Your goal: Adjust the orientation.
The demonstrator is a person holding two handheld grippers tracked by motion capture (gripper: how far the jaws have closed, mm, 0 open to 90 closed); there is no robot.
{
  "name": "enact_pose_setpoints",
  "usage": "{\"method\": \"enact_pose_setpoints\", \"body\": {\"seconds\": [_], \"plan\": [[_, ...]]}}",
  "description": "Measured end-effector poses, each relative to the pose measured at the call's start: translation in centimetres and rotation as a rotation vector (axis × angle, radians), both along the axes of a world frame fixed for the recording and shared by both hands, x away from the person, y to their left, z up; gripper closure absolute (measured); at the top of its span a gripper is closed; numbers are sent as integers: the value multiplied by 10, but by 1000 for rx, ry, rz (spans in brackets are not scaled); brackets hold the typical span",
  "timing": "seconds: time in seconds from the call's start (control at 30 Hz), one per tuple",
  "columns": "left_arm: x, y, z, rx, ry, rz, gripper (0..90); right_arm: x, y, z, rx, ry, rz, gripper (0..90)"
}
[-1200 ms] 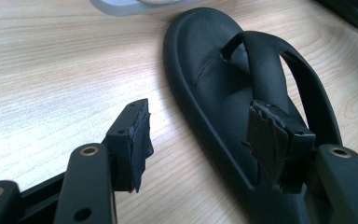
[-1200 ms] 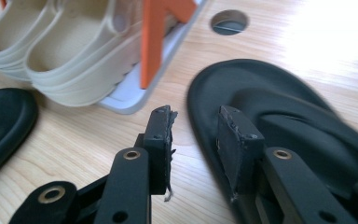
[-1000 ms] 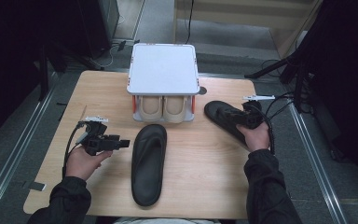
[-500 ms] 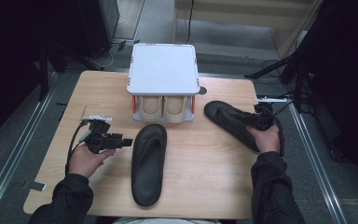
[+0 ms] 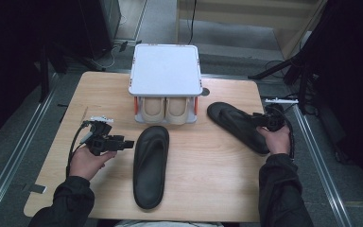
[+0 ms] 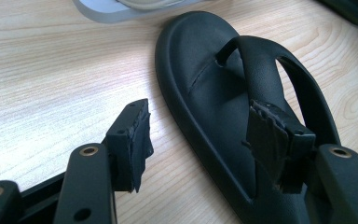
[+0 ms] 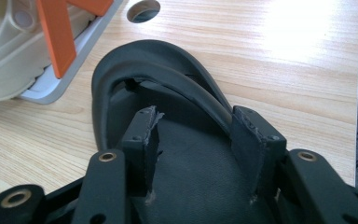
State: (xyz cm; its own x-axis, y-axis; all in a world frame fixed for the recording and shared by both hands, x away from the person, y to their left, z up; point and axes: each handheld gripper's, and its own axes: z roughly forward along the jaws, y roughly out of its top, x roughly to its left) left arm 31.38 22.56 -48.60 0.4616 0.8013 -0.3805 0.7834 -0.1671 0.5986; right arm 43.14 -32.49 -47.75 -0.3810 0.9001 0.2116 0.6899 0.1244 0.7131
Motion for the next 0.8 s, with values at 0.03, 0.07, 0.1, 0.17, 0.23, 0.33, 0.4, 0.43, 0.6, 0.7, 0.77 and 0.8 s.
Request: {"method": "enact_pose_setpoints", "body": {"seconds": [0.03, 0.07, 0.1, 0.17, 0.23, 0.33, 0.4, 0.43, 0.6, 0.7, 0.77, 0.8], "plan": [[0, 0, 0, -1, -1, 1, 404, 1, -1, -1, 0, 5, -1, 515], [0, 0, 0, -2, -2, 3, 404, 1, -1, -2, 1, 3, -1, 509], [0, 0, 0, 0, 0, 1, 404, 2, -2, -3, -4, 4, -3, 505], [-1, 0, 0, 4, 4, 4, 404, 5, -4, -5, -8, 7, -10, 497], [-2, 0, 0, 3, 4, 7, 404, 7, -5, -7, -8, 11, -16, 482], [-3, 2, -1, 5, 6, 12, 404, 12, -6, -11, -7, 33, -17, 476], [-4, 3, -2, 4, 9, 14, 404, 15, -6, -13, -13, 39, -15, 477], [-5, 3, -2, 3, 7, 18, 404, 17, -5, -14, -16, 40, -19, 478], [-8, 7, -3, 5, 5, 33, 403, 25, 0, -19, -36, 43, -21, 483], [-10, 9, -3, 4, 8, 39, 403, 29, 6, -23, -63, 55, -15, 491], [-12, 10, -3, 3, 7, 48, 404, 32, 9, -26, -80, 64, -12, 501], [-12, 11, -3, 4, 10, 46, 403, 34, 11, -27, -98, 64, -16, 527]]}}
